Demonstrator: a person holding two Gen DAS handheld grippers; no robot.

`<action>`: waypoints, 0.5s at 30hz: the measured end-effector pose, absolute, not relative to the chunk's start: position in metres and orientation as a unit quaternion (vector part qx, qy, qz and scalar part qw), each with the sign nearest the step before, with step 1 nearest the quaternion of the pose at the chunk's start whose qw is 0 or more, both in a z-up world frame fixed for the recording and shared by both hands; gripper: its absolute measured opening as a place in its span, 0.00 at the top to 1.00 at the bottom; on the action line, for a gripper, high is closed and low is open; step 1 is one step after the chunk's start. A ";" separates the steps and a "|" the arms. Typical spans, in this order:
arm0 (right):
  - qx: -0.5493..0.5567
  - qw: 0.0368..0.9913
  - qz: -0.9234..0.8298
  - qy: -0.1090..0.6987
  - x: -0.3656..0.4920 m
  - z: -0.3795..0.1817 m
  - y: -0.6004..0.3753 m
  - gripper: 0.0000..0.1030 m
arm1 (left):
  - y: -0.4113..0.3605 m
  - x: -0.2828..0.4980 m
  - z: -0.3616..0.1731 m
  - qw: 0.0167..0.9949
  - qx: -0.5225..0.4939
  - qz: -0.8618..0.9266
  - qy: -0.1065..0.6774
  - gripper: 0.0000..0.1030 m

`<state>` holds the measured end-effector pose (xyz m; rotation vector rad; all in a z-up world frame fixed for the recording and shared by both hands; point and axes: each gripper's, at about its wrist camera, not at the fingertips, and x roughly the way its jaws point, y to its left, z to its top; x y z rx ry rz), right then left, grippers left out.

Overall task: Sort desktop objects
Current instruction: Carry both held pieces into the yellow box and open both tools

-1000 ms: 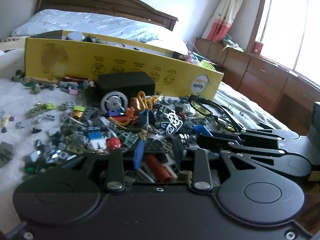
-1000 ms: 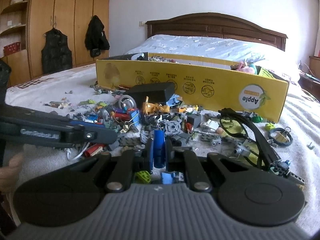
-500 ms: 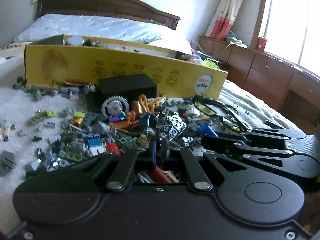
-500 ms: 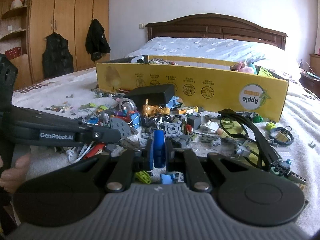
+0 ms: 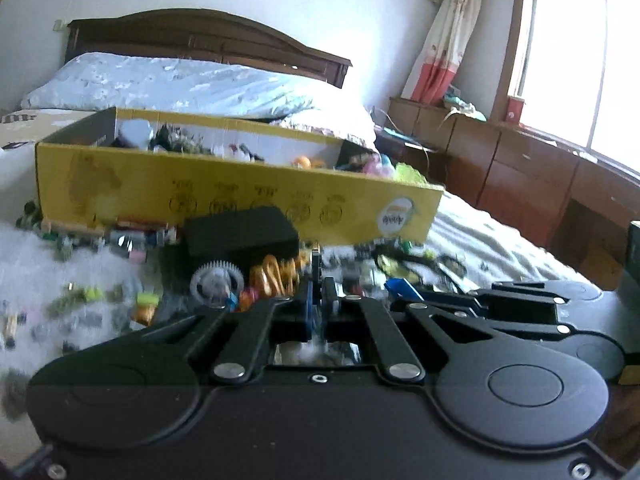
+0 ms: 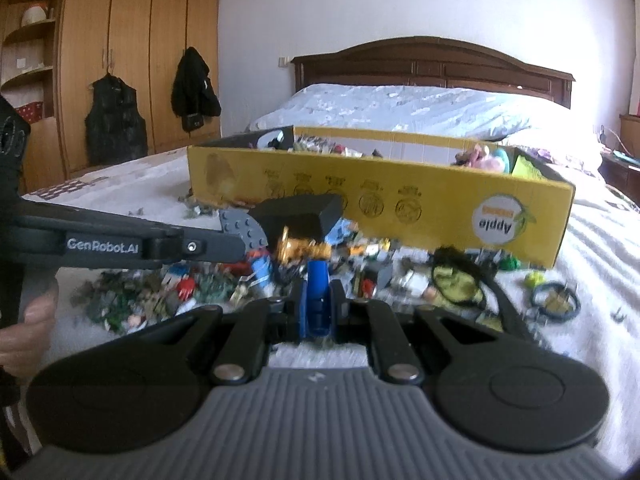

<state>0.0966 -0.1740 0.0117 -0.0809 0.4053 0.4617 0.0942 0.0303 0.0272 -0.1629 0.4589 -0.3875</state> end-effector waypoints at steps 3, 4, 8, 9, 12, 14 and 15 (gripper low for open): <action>-0.041 0.954 0.223 0.198 0.110 0.021 -0.176 0.88 | 0.029 0.112 0.038 0.954 -0.078 -0.186 0.219 0.96; -0.038 0.954 0.221 0.198 0.117 0.026 -0.177 0.88 | 0.027 0.119 0.042 0.956 -0.075 -0.184 0.216 0.96; -0.032 0.959 0.209 0.190 0.149 0.045 -0.182 0.88 | 0.021 0.157 0.064 0.961 -0.055 -0.177 0.203 0.96; -0.032 0.960 0.205 0.188 0.157 0.050 -0.183 0.88 | 0.020 0.168 0.069 0.962 -0.053 -0.176 0.203 0.96; -0.023 0.963 0.190 0.188 0.193 0.065 -0.187 0.88 | 0.012 0.205 0.084 0.964 -0.041 -0.169 0.203 0.96; -0.014 0.965 0.175 0.193 0.222 0.075 -0.189 0.88 | 0.005 0.229 0.093 0.966 -0.029 -0.160 0.202 0.96; -0.012 0.967 0.168 0.193 0.235 0.079 -0.191 0.88 | 0.002 0.242 0.097 0.967 -0.025 -0.154 0.203 0.96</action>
